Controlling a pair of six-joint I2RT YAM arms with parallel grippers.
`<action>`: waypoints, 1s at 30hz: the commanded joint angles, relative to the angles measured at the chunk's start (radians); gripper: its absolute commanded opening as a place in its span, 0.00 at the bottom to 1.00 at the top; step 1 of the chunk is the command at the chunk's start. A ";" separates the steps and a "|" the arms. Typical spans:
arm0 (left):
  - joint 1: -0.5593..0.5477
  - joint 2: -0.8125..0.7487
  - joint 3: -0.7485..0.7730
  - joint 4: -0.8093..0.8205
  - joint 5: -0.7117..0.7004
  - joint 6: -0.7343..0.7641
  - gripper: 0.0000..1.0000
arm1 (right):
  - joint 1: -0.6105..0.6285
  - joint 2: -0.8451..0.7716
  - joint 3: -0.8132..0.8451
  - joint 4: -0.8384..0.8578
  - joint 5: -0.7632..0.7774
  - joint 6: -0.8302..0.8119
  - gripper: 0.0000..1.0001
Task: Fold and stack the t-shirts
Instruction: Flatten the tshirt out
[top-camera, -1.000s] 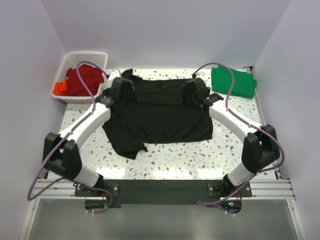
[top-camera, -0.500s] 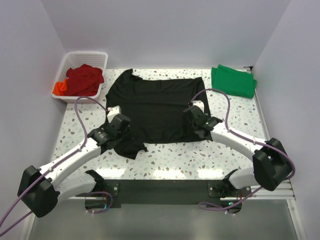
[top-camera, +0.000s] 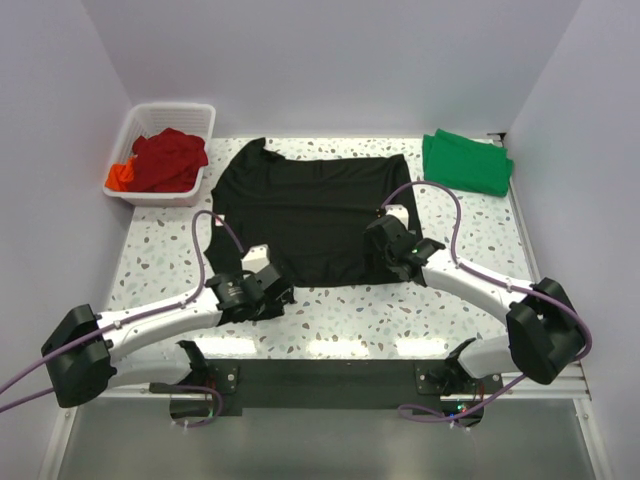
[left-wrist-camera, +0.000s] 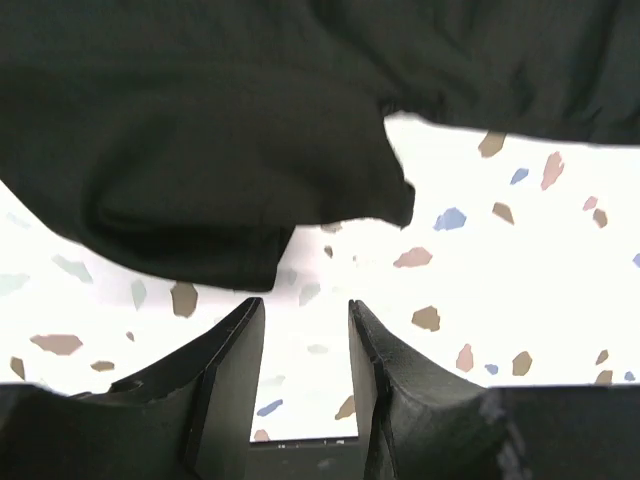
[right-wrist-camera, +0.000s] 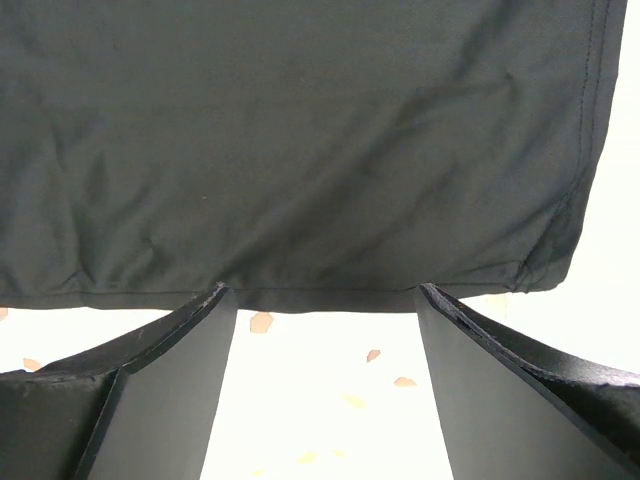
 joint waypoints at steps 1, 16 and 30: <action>-0.063 0.015 -0.027 -0.045 -0.036 -0.129 0.44 | 0.010 0.003 -0.010 0.048 -0.006 0.031 0.76; -0.074 0.063 -0.034 -0.008 -0.176 -0.191 0.44 | 0.016 0.029 0.016 0.031 0.006 0.019 0.76; -0.079 0.124 -0.119 0.033 -0.127 -0.226 0.28 | 0.018 0.017 0.008 0.030 0.023 0.025 0.75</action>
